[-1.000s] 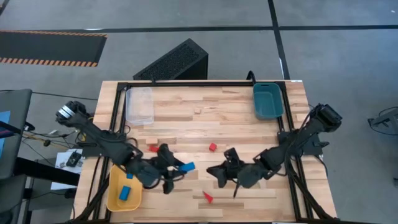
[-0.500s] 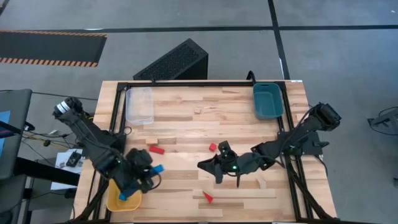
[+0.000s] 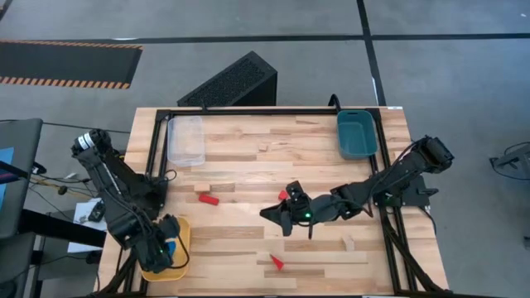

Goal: Sort & place blocks by color
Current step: Put the blue block into the yellow bin

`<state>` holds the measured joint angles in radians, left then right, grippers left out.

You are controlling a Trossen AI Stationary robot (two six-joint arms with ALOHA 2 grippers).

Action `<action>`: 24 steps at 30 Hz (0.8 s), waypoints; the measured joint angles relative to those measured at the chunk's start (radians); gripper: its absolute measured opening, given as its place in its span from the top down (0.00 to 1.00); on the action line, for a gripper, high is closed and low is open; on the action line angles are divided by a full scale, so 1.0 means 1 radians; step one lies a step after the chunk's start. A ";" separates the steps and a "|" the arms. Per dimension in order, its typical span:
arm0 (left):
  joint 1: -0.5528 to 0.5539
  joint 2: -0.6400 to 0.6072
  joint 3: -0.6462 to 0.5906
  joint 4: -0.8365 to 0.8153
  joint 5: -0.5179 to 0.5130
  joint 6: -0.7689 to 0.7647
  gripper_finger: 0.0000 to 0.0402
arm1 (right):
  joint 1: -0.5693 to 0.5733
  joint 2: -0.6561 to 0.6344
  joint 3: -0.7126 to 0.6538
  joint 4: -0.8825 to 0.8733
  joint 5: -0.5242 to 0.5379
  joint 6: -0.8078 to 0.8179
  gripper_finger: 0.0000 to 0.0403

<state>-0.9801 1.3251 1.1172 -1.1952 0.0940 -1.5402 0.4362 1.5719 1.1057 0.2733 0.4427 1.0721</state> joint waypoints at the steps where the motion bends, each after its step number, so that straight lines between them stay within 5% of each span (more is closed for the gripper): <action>1: 0.000 0.001 -0.003 0.003 0.010 0.008 0.73 | 0.000 0.000 0.000 -0.005 0.000 0.000 0.78; 14: 0.090 0.002 -0.242 0.224 0.029 0.011 0.72 | 0.003 0.000 0.000 -0.008 0.000 0.000 0.78; 24: 0.089 0.002 -0.285 0.228 0.029 -0.080 0.63 | 0.033 0.004 0.000 -0.040 0.001 -0.005 0.78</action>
<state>-0.8913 1.3270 0.8318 -0.9668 0.1229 -1.6200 0.4691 1.5757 1.1057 0.2336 0.4435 1.0668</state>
